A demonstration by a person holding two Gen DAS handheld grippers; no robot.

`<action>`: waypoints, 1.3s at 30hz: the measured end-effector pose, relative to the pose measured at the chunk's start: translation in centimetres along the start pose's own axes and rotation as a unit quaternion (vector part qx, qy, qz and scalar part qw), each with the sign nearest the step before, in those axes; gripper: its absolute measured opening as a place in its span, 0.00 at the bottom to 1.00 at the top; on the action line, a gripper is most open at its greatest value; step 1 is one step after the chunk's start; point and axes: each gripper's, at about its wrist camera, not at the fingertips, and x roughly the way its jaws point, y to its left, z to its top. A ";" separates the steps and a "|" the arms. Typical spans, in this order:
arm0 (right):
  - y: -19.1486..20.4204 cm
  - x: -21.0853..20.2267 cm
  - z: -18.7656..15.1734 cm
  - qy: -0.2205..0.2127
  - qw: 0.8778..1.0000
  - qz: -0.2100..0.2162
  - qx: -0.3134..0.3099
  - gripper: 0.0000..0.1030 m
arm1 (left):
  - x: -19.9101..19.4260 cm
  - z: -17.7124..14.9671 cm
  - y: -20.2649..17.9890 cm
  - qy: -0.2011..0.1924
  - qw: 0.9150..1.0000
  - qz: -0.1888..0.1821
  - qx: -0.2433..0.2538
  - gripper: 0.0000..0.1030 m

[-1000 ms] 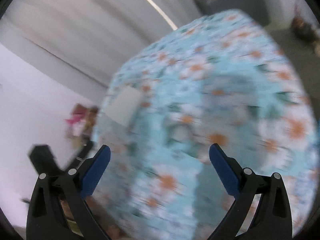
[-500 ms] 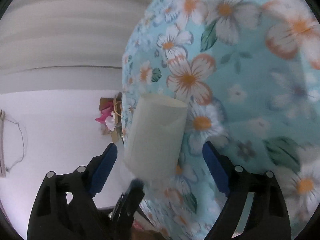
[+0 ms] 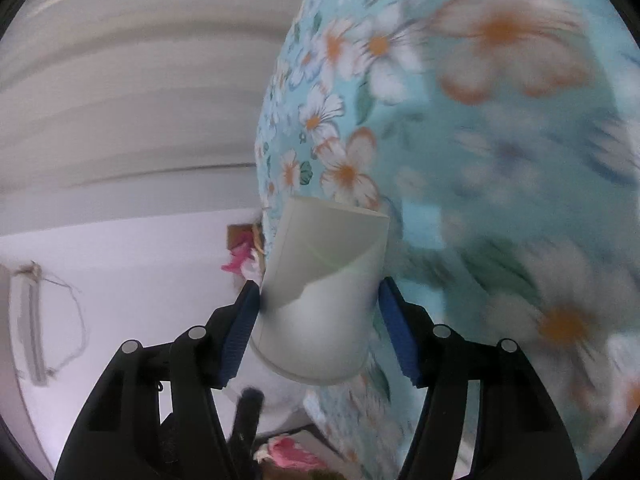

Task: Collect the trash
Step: 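Grasp the clear plastic lid with the left tool while right grasps the paper cup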

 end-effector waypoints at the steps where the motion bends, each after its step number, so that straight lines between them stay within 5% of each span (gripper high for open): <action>1: -0.4 -0.8 -0.6 -0.003 1.000 0.003 0.001 0.59 | -0.4 0.0 -0.1 -0.004 1.000 0.001 0.002 0.03; 11: -5.2 -10.4 -7.6 -0.004 0.995 -0.084 -0.050 0.59 | -0.3 -1.8 -4.3 0.039 0.998 -0.030 0.047 0.03; 19: -7.5 -15.1 -12.0 -0.084 0.988 -0.110 -0.069 0.59 | 2.9 -4.3 -8.7 0.100 0.988 -0.050 0.107 0.03; 25: -7.6 -15.4 -11.5 -0.135 0.982 -0.111 -0.067 0.60 | 4.8 -4.7 -10.2 0.117 0.984 -0.041 0.131 0.03; 39: -7.0 -13.3 -10.3 -0.144 0.984 -0.080 -0.069 0.63 | 5.9 -5.5 -11.8 0.104 0.982 -0.005 0.156 0.04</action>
